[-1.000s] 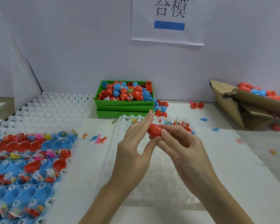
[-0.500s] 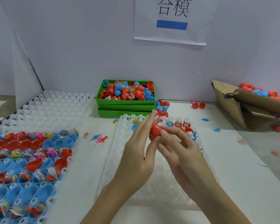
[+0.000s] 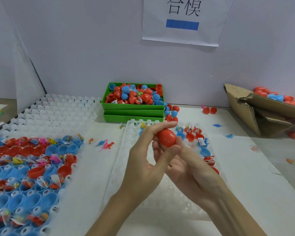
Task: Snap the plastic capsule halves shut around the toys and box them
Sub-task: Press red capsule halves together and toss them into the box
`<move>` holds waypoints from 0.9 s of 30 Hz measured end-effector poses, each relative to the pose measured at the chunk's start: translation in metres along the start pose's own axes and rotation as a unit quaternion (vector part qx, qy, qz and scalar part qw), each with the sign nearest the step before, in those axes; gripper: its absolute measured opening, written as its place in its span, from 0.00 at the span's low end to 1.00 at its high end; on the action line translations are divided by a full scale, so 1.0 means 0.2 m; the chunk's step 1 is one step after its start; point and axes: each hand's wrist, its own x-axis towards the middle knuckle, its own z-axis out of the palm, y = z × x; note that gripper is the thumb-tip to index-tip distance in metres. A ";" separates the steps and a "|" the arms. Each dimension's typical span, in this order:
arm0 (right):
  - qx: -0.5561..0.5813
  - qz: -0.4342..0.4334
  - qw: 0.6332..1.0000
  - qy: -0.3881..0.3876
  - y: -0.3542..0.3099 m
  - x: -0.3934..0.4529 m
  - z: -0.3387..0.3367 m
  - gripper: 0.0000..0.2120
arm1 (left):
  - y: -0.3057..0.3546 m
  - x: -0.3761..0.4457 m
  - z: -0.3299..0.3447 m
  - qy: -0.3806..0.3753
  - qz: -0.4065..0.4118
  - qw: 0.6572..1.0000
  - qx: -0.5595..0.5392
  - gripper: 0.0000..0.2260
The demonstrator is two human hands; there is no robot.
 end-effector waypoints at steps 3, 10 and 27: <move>0.051 0.014 0.999 0.002 0.03 0.01 -0.01 0.22 | 0.02 -0.01 0.01 0.011 -0.015 0.999 -0.041 0.18; 0.056 0.012 0.998 0.017 0.02 0.00 -0.02 0.22 | 0.01 -0.01 0.01 0.010 -0.012 0.999 -0.031 0.15; -0.566 -0.313 0.738 0.190 -0.01 -0.01 -0.04 0.19 | -0.03 0.03 -0.01 -0.024 -0.163 0.975 -0.147 0.17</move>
